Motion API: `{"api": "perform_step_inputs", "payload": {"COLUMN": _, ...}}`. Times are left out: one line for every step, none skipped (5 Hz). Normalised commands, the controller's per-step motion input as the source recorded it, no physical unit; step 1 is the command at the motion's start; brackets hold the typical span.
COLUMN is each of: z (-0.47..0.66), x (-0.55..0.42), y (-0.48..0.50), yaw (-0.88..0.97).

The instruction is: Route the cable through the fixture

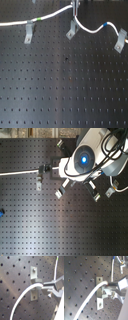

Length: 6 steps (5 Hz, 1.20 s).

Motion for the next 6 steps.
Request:
{"api": "perform_step_inputs", "payload": {"z": 0.06, "x": -0.256, "y": 0.252, "yaw": 0.00}}
{"api": "perform_step_inputs", "payload": {"z": 0.00, "x": 0.014, "y": 0.188, "yaw": 0.06}}
{"api": "perform_step_inputs", "payload": {"z": 0.00, "x": 0.192, "y": 0.014, "yaw": 0.21}}
{"api": "perform_step_inputs", "payload": {"z": 0.18, "x": 0.193, "y": -0.163, "yaw": 0.36}}
{"api": "perform_step_inputs", "payload": {"z": 0.24, "x": -0.209, "y": -0.145, "yaw": 0.13}}
{"api": "perform_step_inputs", "payload": {"z": 0.09, "x": -0.451, "y": 0.057, "yaw": -0.20}}
